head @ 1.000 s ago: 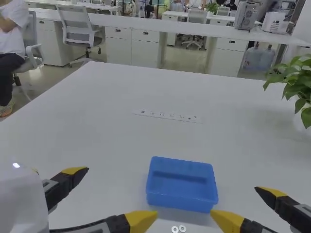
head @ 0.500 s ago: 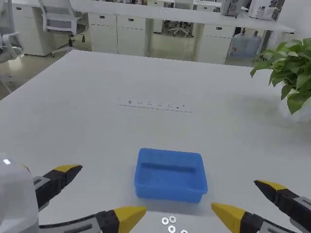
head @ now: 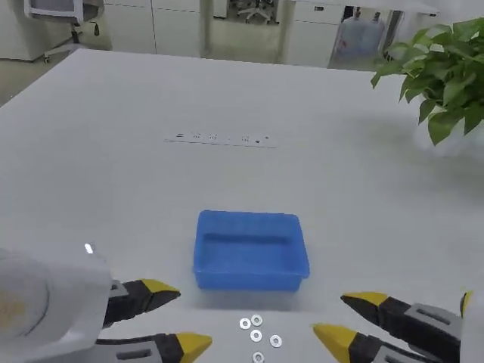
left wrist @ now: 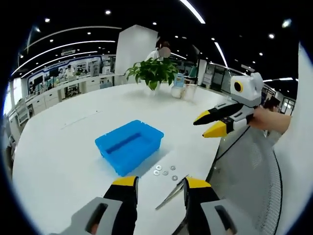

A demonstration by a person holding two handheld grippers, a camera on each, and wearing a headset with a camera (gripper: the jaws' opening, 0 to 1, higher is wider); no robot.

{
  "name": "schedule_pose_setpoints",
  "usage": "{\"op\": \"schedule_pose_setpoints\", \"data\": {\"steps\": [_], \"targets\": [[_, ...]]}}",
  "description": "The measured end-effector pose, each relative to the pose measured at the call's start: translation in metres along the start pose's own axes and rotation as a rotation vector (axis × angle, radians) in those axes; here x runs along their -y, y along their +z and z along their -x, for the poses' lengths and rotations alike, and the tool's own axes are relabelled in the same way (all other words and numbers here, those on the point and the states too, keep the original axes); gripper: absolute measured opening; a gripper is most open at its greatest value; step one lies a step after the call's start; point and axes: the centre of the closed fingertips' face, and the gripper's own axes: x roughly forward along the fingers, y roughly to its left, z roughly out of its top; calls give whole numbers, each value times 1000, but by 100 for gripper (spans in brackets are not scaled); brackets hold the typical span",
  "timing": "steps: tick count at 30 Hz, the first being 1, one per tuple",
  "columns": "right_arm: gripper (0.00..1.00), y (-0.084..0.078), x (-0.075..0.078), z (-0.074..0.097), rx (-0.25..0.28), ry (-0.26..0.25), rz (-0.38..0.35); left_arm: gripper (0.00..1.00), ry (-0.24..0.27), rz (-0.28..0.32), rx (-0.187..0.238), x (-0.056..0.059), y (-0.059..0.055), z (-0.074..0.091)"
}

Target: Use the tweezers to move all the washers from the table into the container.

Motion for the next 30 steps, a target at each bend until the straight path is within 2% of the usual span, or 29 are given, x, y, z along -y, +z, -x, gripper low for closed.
{"op": "schedule_pose_setpoints", "data": {"steps": [2, 6, 12, 15, 17, 21, 23, 30], "targets": [[25, -1, -1, -5, -20, 12, 19, 31, -26, -14, -25, -1, -4, -7], [21, -4, -4, -16, -60, 41, 49, 23, -58, -126, -137, -4, -24, -16], [16, -16, -15, -31, -140, 110, 114, 20, -109, -207, -264, -1, -51, -22], [13, -23, -20, -36, -177, 138, 141, 16, -123, -235, -306, 0, -61, -24], [11, -28, -24, -39, -199, 157, 158, 13, -124, -275, -339, -2, -68, -26], [9, -37, -28, -42, -232, 179, 174, 8, -129, -312, -387, -5, -78, -32], [8, -41, -29, -42, -248, 186, 181, 6, -142, -345, -425, -7, -85, -34], [7, -48, -23, -38, -272, 165, 184, 5, -160, -389, -464, -10, -92, -44]]}}
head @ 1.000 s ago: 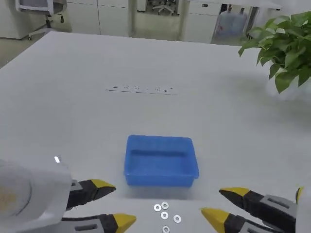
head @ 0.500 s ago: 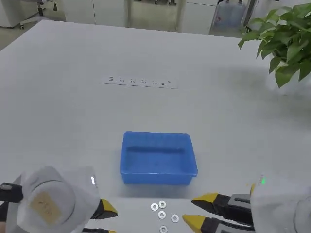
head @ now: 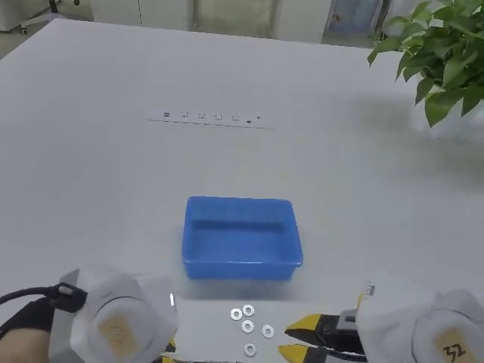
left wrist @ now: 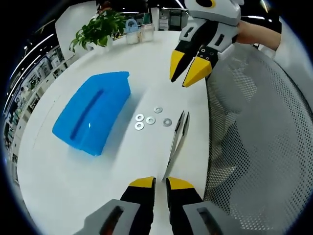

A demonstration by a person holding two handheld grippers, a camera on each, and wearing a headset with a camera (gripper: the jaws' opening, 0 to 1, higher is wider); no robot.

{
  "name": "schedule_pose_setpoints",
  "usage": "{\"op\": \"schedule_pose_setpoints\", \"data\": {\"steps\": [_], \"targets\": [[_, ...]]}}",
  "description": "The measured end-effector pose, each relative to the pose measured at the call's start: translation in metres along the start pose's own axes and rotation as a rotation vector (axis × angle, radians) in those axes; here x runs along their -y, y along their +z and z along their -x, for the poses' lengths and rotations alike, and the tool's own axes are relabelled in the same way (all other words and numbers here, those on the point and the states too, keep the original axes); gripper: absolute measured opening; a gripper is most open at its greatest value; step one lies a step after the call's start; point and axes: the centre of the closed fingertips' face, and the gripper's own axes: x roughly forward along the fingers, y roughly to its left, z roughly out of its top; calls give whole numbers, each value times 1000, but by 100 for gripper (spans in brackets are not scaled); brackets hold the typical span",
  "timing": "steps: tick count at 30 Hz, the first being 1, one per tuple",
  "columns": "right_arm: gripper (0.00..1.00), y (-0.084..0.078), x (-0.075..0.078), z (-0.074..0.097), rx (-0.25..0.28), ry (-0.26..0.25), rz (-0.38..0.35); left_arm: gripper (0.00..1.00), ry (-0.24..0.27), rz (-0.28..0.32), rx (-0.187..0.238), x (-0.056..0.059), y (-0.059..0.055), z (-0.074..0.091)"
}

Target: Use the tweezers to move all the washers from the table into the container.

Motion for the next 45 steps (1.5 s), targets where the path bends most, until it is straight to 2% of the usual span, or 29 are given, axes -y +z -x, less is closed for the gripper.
{"op": "schedule_pose_setpoints", "data": {"steps": [5, 6, 8, 9, 14, 17, 20, 23, 28, 30, 34, 37, 41, 43, 45], "targets": [[7, -4, 4, 3, -2, -16, -16, 4, -14, -69, -46, 2, -5, -5], [7, -5, 4, 3, -4, -20, -18, 3, -10, -78, -39, 1, -2, -7], [6, -7, 6, 4, -6, -32, -21, 3, -17, -134, -54, 2, -2, -6], [6, -7, 6, 4, -7, -35, -20, 1, -16, -126, -69, 2, -4, -5], [6, -11, 6, 5, -12, -42, -26, 0, -33, -164, -65, 6, -2, -4], [6, -12, 7, 6, -12, -45, -30, 0, -37, -179, -51, 8, 4, 3], [6, -13, 7, 7, -8, -46, -29, 0, -42, -170, -23, 11, 17, 17], [7, -12, 3, 7, 0, -32, -20, 0, -31, -200, 11, 14, 35, 33], [8, -7, -6, 4, 4, 4, 20, 0, -35, -237, 74, 23, 65, 50], [8, -5, -9, 3, 9, 19, 35, 0, -40, -243, 89, 26, 74, 53], [13, -1, -21, -2, 25, 83, 53, 0, -39, -268, 120, 32, 94, 55], [15, 0, -26, -7, 23, 99, 75, 0, -52, -276, 161, 37, 110, 55], [13, -1, -25, -16, 18, 117, 91, 0, -67, -286, 187, 40, 121, 54], [7, -6, -25, -19, -2, 131, 112, 0, -74, -283, 201, 42, 124, 53], [7, -5, -23, -20, 9, 127, 113, 0, -71, -277, 202, 42, 124, 51]]}}
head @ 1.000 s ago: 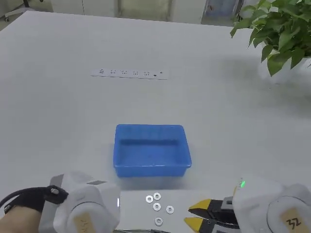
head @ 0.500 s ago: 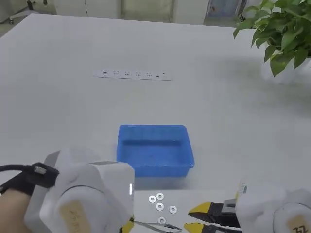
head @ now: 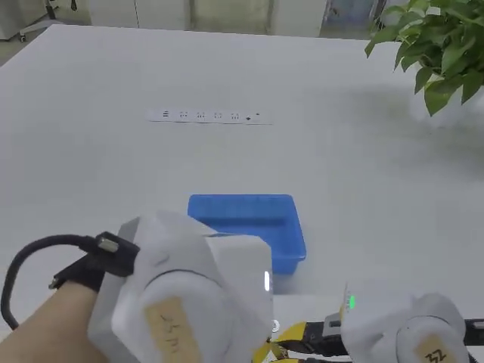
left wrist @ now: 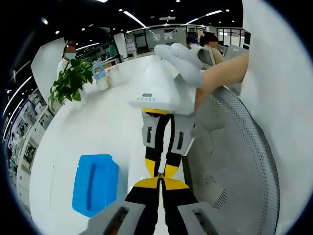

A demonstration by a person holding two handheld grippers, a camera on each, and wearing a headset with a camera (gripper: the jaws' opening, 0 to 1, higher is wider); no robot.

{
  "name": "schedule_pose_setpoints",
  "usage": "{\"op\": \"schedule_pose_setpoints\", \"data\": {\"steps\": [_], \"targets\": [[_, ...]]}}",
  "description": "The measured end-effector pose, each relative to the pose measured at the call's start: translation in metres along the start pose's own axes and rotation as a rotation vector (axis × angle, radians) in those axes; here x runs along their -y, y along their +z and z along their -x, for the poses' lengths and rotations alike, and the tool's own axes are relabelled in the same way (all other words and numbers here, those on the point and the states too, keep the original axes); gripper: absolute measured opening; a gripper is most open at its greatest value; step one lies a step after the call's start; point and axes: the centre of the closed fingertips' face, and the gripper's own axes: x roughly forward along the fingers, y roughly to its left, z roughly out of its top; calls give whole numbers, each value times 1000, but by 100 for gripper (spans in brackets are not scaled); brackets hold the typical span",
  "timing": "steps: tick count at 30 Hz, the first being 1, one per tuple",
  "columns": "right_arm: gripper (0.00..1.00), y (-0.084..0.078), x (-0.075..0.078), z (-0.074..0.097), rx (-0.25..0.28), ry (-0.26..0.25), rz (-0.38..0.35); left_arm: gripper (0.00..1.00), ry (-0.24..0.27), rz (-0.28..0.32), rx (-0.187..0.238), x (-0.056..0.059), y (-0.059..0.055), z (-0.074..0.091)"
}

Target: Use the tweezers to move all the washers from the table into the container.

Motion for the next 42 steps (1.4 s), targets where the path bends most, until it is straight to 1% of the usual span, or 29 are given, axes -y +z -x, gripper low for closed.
{"op": "schedule_pose_setpoints", "data": {"steps": [1, 2, 4, 7, 12, 17, 20, 26, 27, 30, 32, 35, 37, 40, 42], "targets": [[7, 2, 0, 0, 13, 12, -18, 0, 8, 1, -7, -1, -2, 0], [7, 2, 0, 0, 10, 13, -13, 0, 11, 4, -7, -2, -3, 0], [6, 5, 0, -1, 12, 5, 16, 0, 15, 21, 7, -2, -3, 3], [6, 16, 0, -2, 47, 9, 14, 0, 36, 40, 27, -6, 0, 11], [6, 26, 5, -6, 88, 6, -6, 0, 65, 51, 22, -13, -4, 18], [6, 30, 5, -11, 104, 25, -12, 0, 73, 58, 14, -16, -7, 20], [6, 31, 6, -15, 111, 33, -25, 0, 79, 63, 1, -19, -11, 20], [7, 31, 7, -18, 140, 55, -68, 0, 75, 63, -17, -22, -14, 18], [7, 31, 6, -19, 148, 69, -79, 0, 73, 60, -19, -22, -14, 17], [7, 28, 7, -21, 149, 77, -95, 0, 58, 69, -6, -23, -11, 15], [7, 29, 8, -20, 155, 75, -103, 0, 59, 72, -5, -25, -10, 13], [7, 29, 8, -19, 156, 76, -112, 0, 49, 70, -6, -25, -9, 12], [8, 32, 8, -16, 162, 79, -112, 0, 40, 67, -9, -24, -9, 12], [13, 41, 7, -12, 185, 82, -102, 0, 30, 53, -22, -22, -10, 10], [9, 46, 5, -10, 195, 93, -80, 0, 19, 51, -34, -21, -12, 9]]}}
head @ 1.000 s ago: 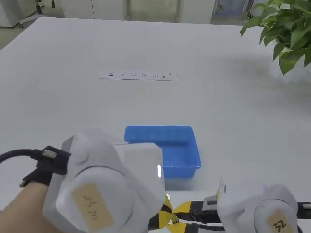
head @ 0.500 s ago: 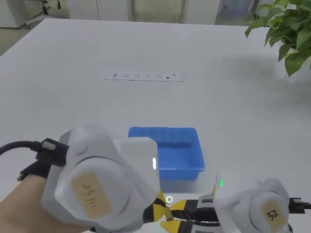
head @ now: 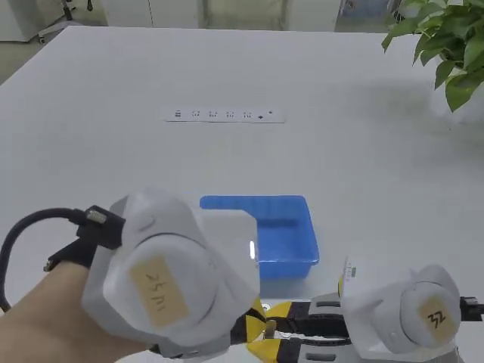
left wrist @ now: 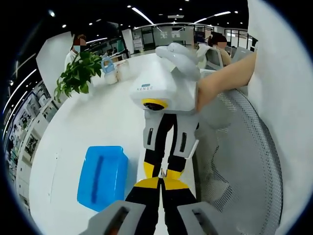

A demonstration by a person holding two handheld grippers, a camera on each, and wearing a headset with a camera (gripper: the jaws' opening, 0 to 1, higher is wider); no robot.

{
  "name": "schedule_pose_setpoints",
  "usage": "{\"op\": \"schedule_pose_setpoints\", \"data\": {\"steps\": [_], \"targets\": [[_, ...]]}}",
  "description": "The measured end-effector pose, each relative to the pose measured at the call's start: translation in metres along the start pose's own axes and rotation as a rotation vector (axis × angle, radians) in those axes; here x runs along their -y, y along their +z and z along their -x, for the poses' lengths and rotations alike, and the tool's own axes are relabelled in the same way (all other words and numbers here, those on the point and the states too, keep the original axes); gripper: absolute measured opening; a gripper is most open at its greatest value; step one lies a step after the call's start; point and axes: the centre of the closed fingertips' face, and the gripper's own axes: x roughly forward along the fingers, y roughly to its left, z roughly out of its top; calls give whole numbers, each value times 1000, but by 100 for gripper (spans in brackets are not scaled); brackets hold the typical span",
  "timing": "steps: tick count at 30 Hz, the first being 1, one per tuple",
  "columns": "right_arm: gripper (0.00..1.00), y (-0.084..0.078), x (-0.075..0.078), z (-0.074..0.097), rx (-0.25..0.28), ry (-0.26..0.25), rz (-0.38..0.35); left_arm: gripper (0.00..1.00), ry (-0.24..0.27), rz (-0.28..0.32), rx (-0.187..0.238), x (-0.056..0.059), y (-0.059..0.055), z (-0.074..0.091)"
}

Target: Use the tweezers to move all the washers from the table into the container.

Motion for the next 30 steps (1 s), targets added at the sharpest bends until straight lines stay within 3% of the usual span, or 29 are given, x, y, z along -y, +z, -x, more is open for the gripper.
{"op": "schedule_pose_setpoints", "data": {"steps": [2, 8, 14, 16, 17, 19, 20, 21, 22, 23, 24, 27, 30], "targets": [[4, 1, 0, -1, -6, 4, 16, 0, -8, 1, -2, 1, -1, -1], [2, -2, 6, 0, -5, -14, 19, 0, 17, 28, 25, -3, 0, 2], [3, 0, 11, 0, 61, -18, -116, 0, 81, 128, 73, -13, -7, 13], [3, 0, 15, 2, 75, -27, -133, 0, 137, 175, 104, -20, -10, 20], [3, -1, 16, 3, 81, -29, -137, 0, 188, 212, 136, -26, -11, 25], [2, 0, 19, 4, 102, -36, -177, 0, 240, 308, 197, -32, -14, 33], [2, 0, 20, 4, 106, -32, -198, 0, 273, 362, 250, -35, -14, 38], [2, -1, 22, 5, 104, -32, -200, 0, 280, 383, 267, -36, -14, 39], [2, -1, 22, 5, 102, -31, -197, 2, 288, 459, 320, -37, -16, 44], [2, -1, 21, 5, 97, -28, -194, 3, 297, 493, 343, -37, -18, 47], [2, -1, 21, 4, 94, -25, -190, 3, 324, 518, 368, -39, -22, 52], [2, -1, 18, 1, 77, -16, -153, 8, 394, 513, 393, -41, -30, 63], [2, -2, 14, -1, 55, -9, -112, 19, 443, 580, 455, -43, -34, 74]]}}
